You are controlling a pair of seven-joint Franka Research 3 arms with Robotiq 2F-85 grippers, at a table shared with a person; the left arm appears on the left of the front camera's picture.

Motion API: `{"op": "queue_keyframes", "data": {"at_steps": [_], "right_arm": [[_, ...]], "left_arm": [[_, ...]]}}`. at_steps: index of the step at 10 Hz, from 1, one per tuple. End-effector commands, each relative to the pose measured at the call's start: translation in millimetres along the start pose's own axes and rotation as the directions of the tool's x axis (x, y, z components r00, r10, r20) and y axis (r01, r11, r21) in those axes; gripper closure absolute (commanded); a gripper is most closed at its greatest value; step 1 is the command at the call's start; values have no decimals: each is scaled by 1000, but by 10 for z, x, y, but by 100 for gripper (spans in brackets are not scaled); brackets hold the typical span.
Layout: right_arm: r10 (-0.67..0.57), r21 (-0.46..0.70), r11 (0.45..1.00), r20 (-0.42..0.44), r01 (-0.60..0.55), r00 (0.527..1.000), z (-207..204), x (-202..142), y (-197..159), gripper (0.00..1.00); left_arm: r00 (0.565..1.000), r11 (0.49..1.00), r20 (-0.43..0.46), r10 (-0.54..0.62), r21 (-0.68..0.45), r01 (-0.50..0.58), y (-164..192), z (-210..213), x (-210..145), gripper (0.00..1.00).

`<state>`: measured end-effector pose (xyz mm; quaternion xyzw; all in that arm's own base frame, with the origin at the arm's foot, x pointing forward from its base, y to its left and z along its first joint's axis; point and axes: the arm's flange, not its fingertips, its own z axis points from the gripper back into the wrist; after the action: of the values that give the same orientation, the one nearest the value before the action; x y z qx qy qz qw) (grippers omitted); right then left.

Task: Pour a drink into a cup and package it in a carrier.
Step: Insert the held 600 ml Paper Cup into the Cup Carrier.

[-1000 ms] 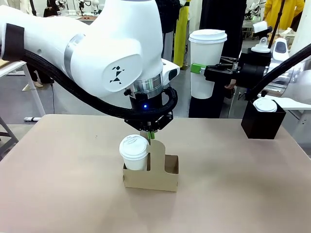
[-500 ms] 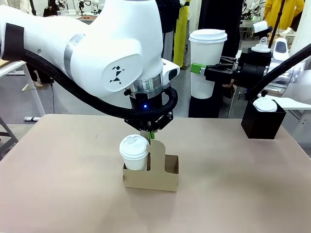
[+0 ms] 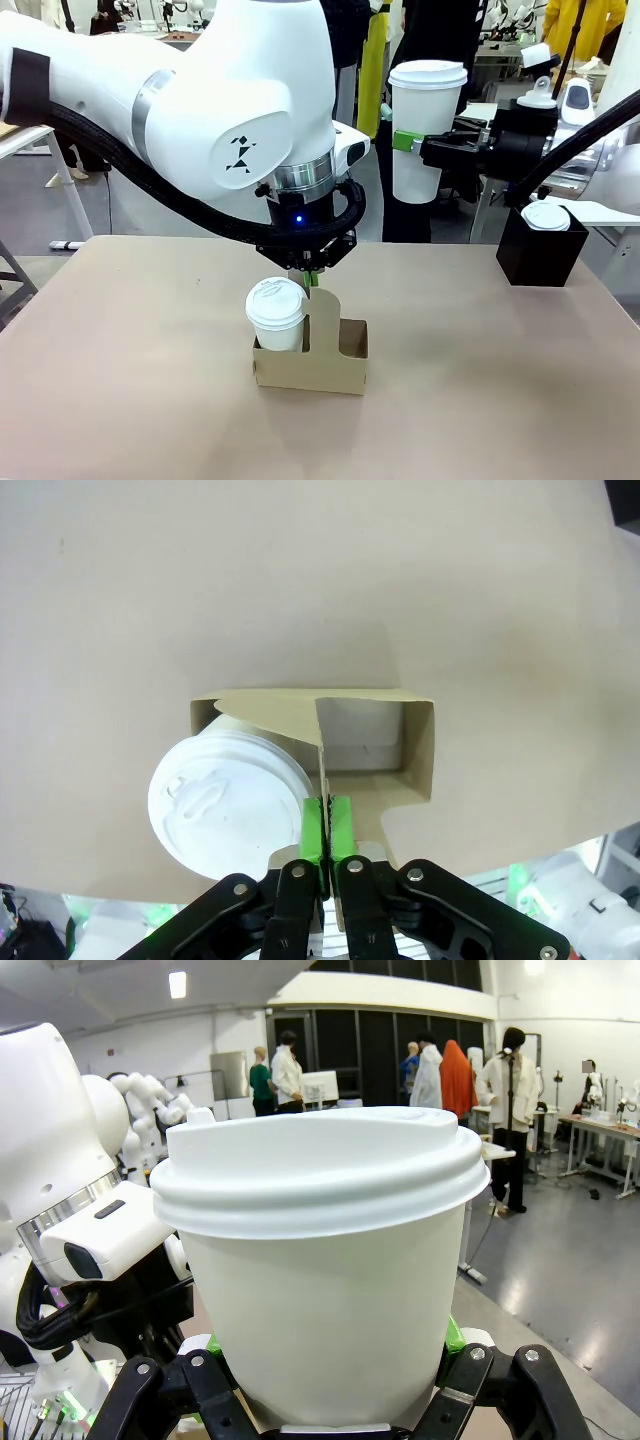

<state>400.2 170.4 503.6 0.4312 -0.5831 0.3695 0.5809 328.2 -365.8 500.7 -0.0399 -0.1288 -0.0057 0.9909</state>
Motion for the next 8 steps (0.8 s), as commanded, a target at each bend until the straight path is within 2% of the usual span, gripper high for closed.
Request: {"op": "queue_keyframes", "data": {"at_steps": [1,2,3,4,5,6,7,8], "right_arm": [[-7,-7,1000,10,7,1000,-37,60,-10,20],[-7,-7,1000,10,7,1000,-37,60,-10,20],[-7,-7,1000,10,7,1000,-37,60,-10,20],[0,0,1000,0,0,1000,0,0,0,20],[-1,60,998,-21,2,1000,-36,-65,-82,20],[-11,103,995,-29,14,999,-63,-136,-152,20],[-34,145,989,-50,41,998,-82,-249,-214,20],[-36,175,983,-63,47,997,-124,-394,-263,20]], "left_arm": [[999,999,8,-39,-19,39,15,0,26,41],[999,998,-4,-54,-29,54,49,61,27,25],[997,996,-12,-80,-45,79,86,147,35,0],[993,991,-22,-118,-69,116,122,221,6,0],[981,977,-33,-192,-102,188,223,370,-19,0],[968,958,-10,-249,-152,245,364,514,-31,7],[946,930,-3,-324,-184,318,554,623,-41,0],[918,896,20,-397,-207,392,799,690,-32,0]]}}
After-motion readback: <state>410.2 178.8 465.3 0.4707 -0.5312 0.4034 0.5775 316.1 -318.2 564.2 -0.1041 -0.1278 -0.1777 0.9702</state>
